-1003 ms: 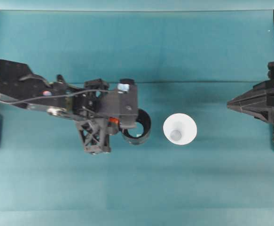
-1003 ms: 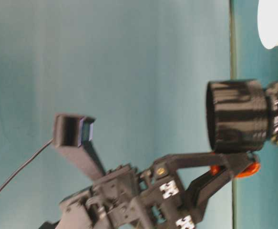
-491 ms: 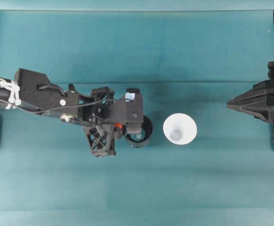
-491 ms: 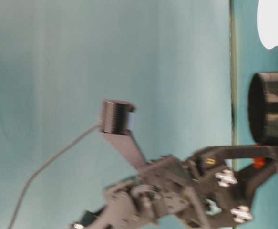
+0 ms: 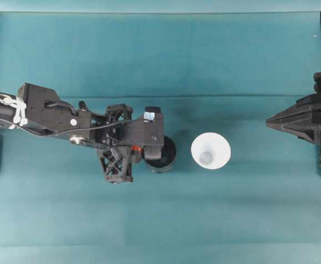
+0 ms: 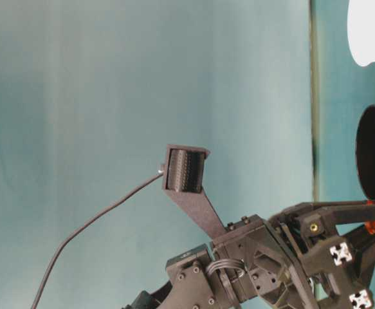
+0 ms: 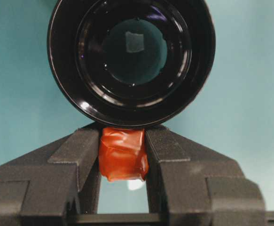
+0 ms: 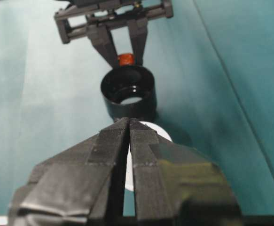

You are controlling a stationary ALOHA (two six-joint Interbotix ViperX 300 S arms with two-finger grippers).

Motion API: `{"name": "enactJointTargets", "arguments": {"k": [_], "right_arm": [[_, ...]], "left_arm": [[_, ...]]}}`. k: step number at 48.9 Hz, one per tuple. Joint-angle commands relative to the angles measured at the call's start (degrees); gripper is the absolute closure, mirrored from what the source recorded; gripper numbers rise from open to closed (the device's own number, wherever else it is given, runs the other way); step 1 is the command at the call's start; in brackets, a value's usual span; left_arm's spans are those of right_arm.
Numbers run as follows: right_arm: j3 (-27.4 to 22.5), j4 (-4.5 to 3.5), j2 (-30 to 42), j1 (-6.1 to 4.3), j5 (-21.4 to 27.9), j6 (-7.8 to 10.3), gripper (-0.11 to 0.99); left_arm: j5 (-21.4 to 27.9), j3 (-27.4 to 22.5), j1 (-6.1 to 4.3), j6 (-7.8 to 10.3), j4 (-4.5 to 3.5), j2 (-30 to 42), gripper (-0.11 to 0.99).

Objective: Put the paper cup into the moved red handle cup holder.

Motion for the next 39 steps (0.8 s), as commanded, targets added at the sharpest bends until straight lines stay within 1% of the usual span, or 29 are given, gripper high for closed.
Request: {"name": "enactJointTargets", "arguments": {"k": [1, 3, 6, 11, 16, 18, 22, 30, 31, 32, 33, 34, 35, 39], "right_arm": [[-1.2, 0.09, 0.4, -0.09, -0.3, 0.53, 0.95], [-1.2, 0.09, 0.4, -0.09, -0.1, 0.53, 0.95], [-1.2, 0.09, 0.4, -0.09, 0.1, 0.53, 0.95], [-1.2, 0.09, 0.4, -0.09, 0.2, 0.53, 0.95], [-1.3, 0.18, 0.4, -0.09, 0.1, 0.97, 0.95], [-1.2, 0.26, 0.4, -0.09, 0.1, 1.41, 0.95], [-1.2, 0.18, 0.4, -0.09, 0.1, 2.37, 0.95], [-1.2, 0.09, 0.4, -0.09, 0.2, 2.72, 0.95], [-1.2, 0.09, 0.4, -0.09, 0.2, 2.72, 0.95], [-1.2, 0.09, 0.4, -0.09, 0.2, 2.72, 0.95], [-1.2, 0.09, 0.4, -0.09, 0.2, 2.72, 0.95], [-1.2, 0.09, 0.4, -0.09, 0.2, 2.72, 0.95], [-1.2, 0.09, 0.4, -0.09, 0.2, 2.72, 0.95], [-1.1, 0.09, 0.4, -0.09, 0.2, 2.72, 0.95]], "left_arm": [[-0.6, -0.2, -0.18, 1.85, 0.18, -0.4, 0.61], [-0.6, -0.2, -0.09, 2.46, 0.18, -0.4, 0.61], [-0.6, -0.2, 0.26, 2.72, 0.26, -0.3, 0.61], [-0.7, -0.3, 0.62, 2.64, 0.18, -0.1, 0.61], [-1.1, -0.4, 0.62, 2.55, 0.18, 0.0, 0.61], [-1.3, -0.4, 0.62, 2.46, 0.18, 0.0, 0.61], [-1.9, -0.4, 0.62, 2.37, 0.18, 0.1, 0.6], [-3.1, -0.4, 0.62, 2.29, 0.18, 0.4, 0.6], [-3.1, -0.4, 0.7, 2.29, 0.0, 0.4, 0.6], [-3.1, -0.4, 0.62, 2.29, 0.18, 0.4, 0.6], [-3.1, -0.3, 0.62, 2.29, 0.0, 0.5, 0.59], [-3.1, -0.3, 0.62, 2.29, 0.18, 0.5, 0.58], [-3.1, -0.2, 0.62, 2.37, 0.18, 0.5, 0.55], [-3.1, 0.2, 0.62, 2.46, 0.18, 0.4, 0.32]]}}
